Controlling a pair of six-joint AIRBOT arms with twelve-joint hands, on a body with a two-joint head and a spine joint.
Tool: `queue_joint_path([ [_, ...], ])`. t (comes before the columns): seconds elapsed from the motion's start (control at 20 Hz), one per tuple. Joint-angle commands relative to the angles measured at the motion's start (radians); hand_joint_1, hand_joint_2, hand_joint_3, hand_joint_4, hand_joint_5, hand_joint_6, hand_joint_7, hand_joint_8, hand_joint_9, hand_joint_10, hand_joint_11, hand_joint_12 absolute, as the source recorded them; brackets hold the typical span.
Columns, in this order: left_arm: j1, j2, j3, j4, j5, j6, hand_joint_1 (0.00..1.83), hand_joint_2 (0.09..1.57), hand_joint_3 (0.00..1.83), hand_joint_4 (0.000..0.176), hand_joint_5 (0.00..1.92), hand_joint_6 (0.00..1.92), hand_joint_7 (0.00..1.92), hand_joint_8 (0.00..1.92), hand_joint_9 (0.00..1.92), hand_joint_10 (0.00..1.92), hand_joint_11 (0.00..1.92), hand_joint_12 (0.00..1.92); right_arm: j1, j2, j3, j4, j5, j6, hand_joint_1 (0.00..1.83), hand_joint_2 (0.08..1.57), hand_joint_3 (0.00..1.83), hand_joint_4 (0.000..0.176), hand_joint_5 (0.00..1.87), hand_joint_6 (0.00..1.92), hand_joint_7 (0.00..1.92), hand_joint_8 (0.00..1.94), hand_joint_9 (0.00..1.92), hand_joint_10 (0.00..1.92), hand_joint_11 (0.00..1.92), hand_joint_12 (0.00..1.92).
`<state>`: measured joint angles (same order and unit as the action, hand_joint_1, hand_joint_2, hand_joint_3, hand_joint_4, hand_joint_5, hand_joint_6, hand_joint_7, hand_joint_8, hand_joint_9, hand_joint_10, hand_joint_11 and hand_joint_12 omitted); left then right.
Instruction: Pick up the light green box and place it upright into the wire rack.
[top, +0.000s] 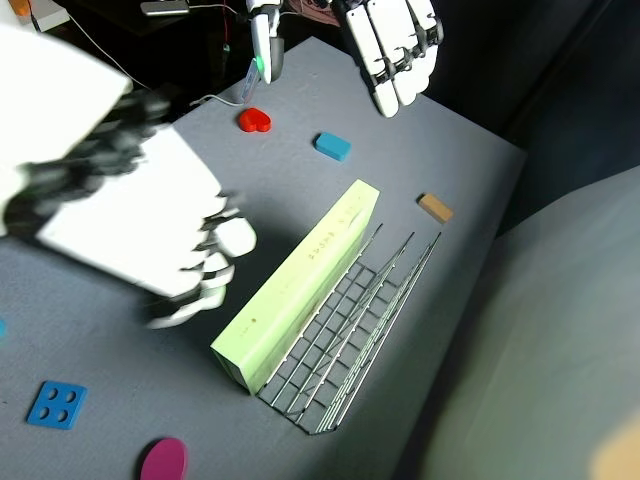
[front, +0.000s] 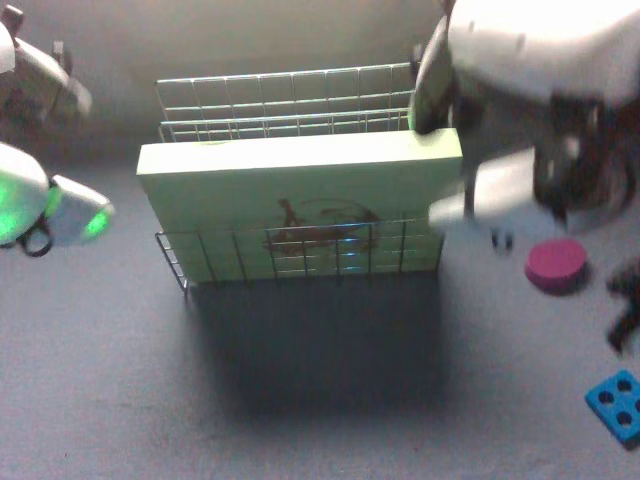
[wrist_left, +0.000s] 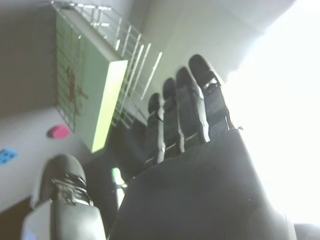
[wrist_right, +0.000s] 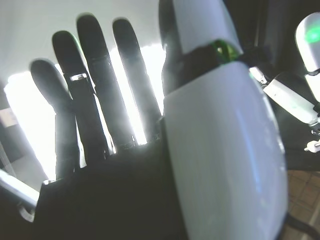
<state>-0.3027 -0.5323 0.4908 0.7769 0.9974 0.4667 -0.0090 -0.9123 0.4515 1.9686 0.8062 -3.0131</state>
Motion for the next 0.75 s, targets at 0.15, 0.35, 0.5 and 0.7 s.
queue_joint_path([
  [0.15, 0.016, -0.008, -0.01, 0.067, -0.091, -0.02, 0.81, 1.15, 0.0, 0.0, 0.64, 1.88, 0.76, 1.89, 0.86, 1.91, 0.97, 1.91, -0.004, 0.05, -0.057, -0.067, 0.032, 0.003, 0.82, 1.13, 0.01, 0.0, 0.75, 1.91, 0.76, 1.93, 0.93, 1.92, 1.16, 1.92],
  [0.35, 0.029, -0.043, -0.01, 0.067, -0.106, -0.026, 0.77, 1.19, 0.0, 0.0, 1.18, 1.92, 1.26, 1.92, 1.32, 1.92, 1.4, 1.92, -0.017, 0.085, -0.084, -0.045, 0.033, 0.003, 0.7, 1.23, 0.01, 0.0, 1.1, 1.92, 1.32, 1.94, 1.56, 1.92, 1.81, 1.92],
  [0.5, 0.027, -0.078, -0.003, 0.068, -0.105, -0.025, 0.69, 1.27, 0.0, 0.078, 1.32, 1.92, 1.43, 1.92, 1.5, 1.92, 1.6, 1.92, -0.026, 0.088, -0.092, -0.045, 0.032, 0.003, 0.51, 1.39, 0.0, 0.069, 1.29, 1.92, 1.5, 1.94, 1.69, 1.92, 1.9, 1.92],
  [0.7, 0.041, -0.088, 0.002, 0.081, -0.094, -0.049, 0.73, 1.3, 0.0, 0.174, 1.31, 1.92, 1.43, 1.92, 1.48, 1.92, 1.59, 1.92, -0.02, 0.09, -0.096, -0.052, 0.017, 0.003, 0.46, 1.48, 0.01, 0.176, 1.34, 1.92, 1.52, 1.94, 1.7, 1.92, 1.89, 1.92],
])
